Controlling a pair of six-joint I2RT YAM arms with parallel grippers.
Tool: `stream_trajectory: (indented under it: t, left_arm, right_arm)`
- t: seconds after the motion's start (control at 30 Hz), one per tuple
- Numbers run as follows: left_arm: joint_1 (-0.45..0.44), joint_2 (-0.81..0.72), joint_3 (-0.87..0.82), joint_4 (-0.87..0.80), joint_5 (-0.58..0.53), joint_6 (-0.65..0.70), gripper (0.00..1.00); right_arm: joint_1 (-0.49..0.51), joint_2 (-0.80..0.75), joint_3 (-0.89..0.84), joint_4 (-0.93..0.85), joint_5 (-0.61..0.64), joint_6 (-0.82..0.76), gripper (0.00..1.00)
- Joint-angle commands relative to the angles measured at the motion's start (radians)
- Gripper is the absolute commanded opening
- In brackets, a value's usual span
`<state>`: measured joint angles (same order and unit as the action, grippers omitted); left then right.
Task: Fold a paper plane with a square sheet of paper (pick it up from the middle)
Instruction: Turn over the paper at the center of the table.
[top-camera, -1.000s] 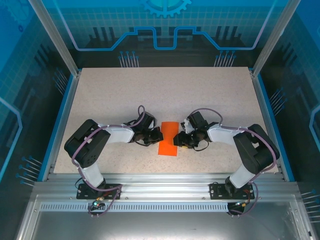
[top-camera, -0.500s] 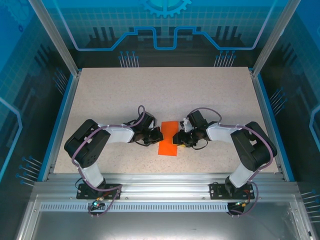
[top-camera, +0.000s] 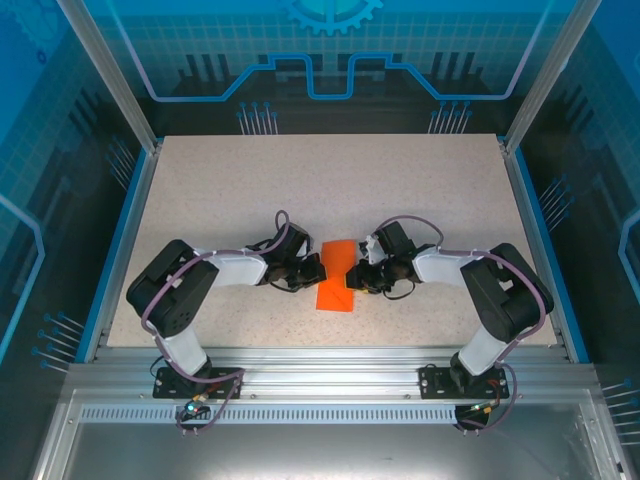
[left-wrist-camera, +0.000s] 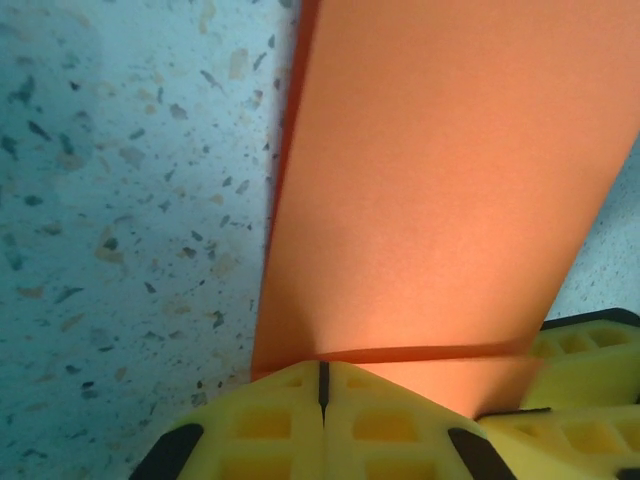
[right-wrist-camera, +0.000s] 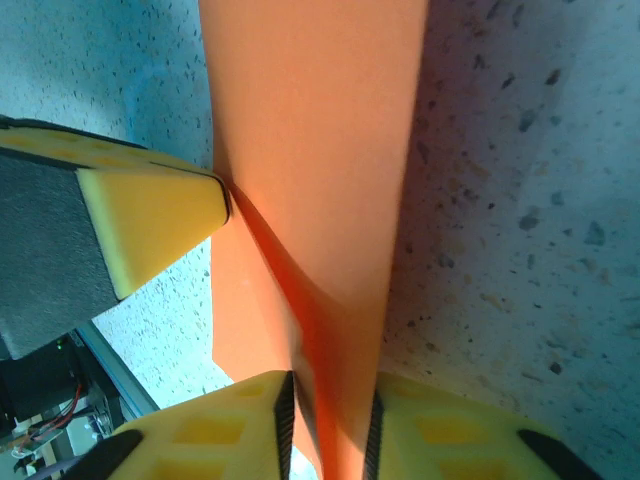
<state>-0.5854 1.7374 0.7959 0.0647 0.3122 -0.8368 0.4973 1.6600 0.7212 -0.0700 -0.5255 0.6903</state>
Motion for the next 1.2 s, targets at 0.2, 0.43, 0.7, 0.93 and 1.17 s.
stream_trajectory:
  t: [0.2, 0.43, 0.7, 0.93, 1.17]
  left_arm:
    - [0.0, -0.139, -0.042, 0.035, -0.013, -0.028, 0.13]
    - [-0.001, -0.367, -0.107, -0.08, -0.218, -0.017, 0.33]
    - [0.004, -0.564, -0.175, -0.23, -0.47, -0.054, 0.4]
    - [0.02, -0.715, -0.229, -0.372, -0.639, -0.132, 0.42]
    - [0.042, -0.885, -0.289, -0.472, -0.711, -0.156, 0.42]
  right_arm:
    - [0.004, -0.109, 0.006, -0.083, 0.013, -0.028, 0.08]
    - [0.043, -0.32, 0.218, -0.623, 0.48, -0.142, 0.08]
    - [0.234, -0.142, 0.559, -1.2, 1.104, 0.003, 0.08]
    - [0.365, 0.178, 0.749, -1.241, 1.045, 0.074, 0.11]
    - [0.421, 0.406, 0.943, -1.135, 0.83, 0.066, 0.17]
